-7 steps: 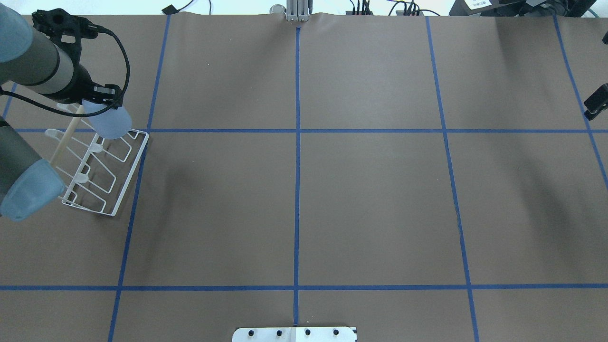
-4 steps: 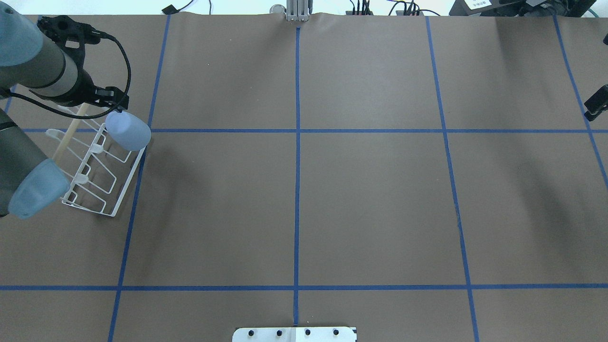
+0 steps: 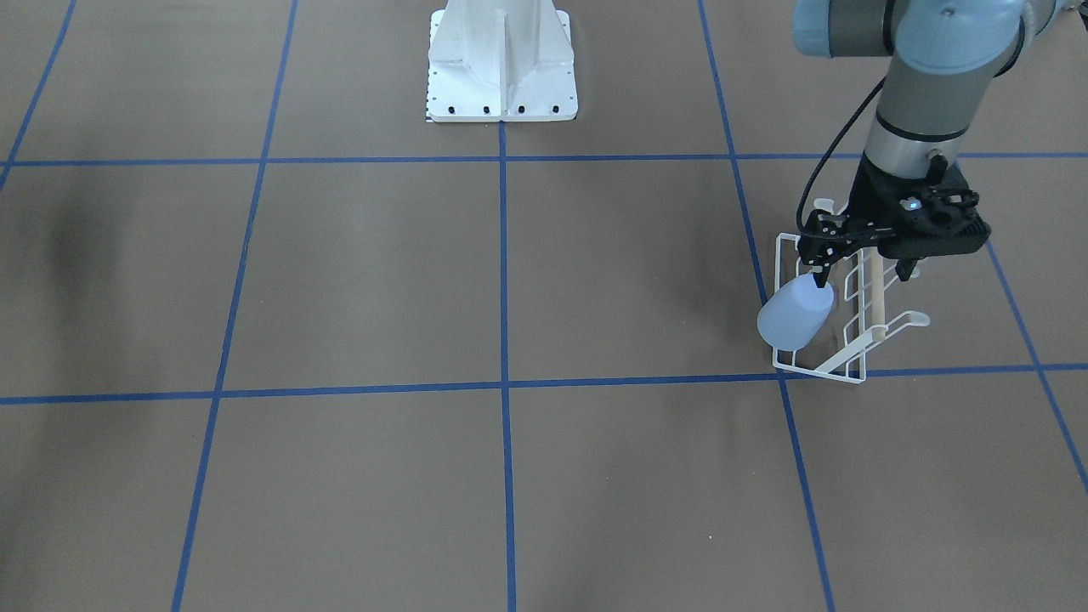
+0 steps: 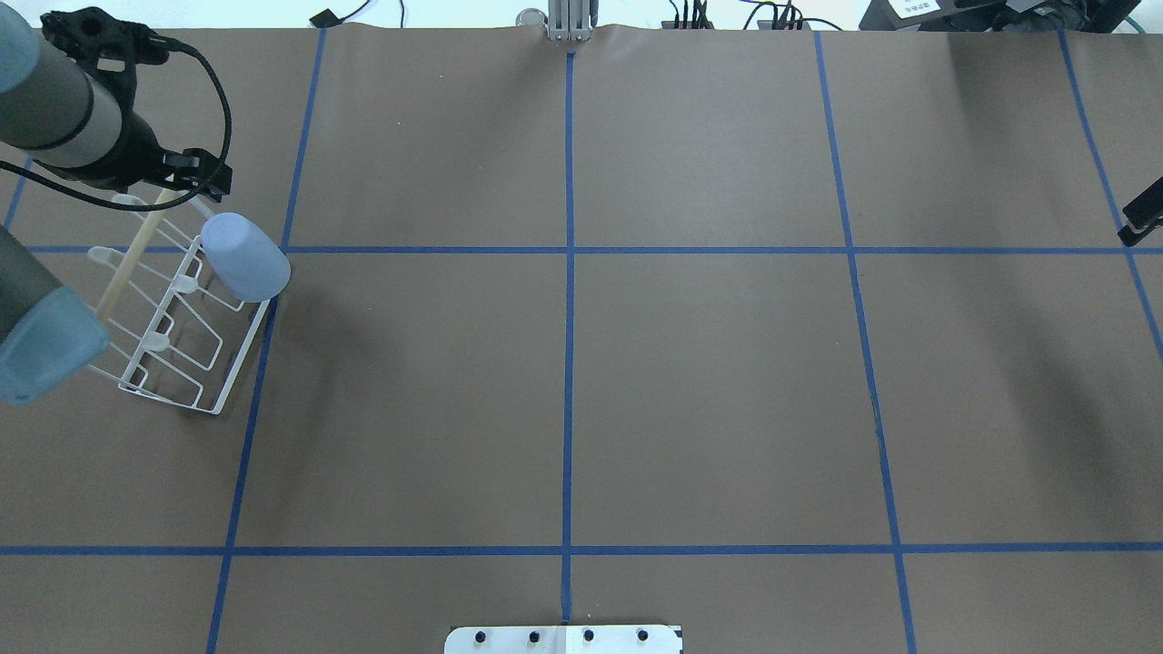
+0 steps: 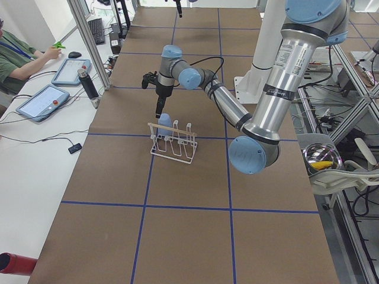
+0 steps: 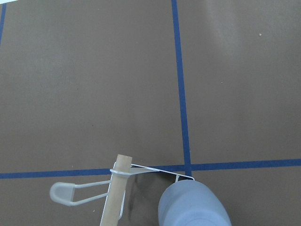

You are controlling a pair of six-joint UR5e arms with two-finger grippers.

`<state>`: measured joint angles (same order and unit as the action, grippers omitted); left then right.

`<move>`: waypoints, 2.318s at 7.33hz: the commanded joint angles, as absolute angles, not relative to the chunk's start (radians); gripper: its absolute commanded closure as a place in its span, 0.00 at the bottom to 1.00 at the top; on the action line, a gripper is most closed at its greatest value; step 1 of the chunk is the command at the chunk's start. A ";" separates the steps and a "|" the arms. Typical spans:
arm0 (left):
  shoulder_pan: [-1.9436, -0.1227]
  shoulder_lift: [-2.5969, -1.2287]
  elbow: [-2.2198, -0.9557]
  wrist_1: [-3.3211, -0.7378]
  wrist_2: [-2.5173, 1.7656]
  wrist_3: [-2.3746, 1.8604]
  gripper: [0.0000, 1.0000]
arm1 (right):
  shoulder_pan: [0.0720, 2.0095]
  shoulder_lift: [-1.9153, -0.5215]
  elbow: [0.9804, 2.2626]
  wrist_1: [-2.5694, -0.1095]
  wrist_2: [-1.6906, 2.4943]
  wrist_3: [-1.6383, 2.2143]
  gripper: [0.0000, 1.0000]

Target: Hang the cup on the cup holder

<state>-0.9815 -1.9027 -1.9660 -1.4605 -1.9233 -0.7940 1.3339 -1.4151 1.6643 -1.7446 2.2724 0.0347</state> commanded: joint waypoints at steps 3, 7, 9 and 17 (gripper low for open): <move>-1.317 -1.731 -1.936 -1.453 -2.192 -0.426 0.02 | 1.396 -1.437 1.666 -1.657 2.276 0.031 0.00; -1.533 -1.623 -1.765 -1.491 -2.364 -0.285 0.02 | 1.454 -1.506 1.657 -1.657 2.281 0.031 0.00; -1.551 -1.585 -1.738 -1.503 -2.359 -0.275 0.02 | 1.505 -1.564 1.666 -1.655 2.348 0.025 0.00; -1.549 -1.511 -1.667 -1.525 -2.352 -0.071 0.02 | 1.563 -1.604 1.686 -1.666 2.347 0.023 0.00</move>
<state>-1.5503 -1.5050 -1.6736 -1.5246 -2.3523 -0.0714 1.5602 -1.5997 1.6836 -1.6614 2.3462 0.0230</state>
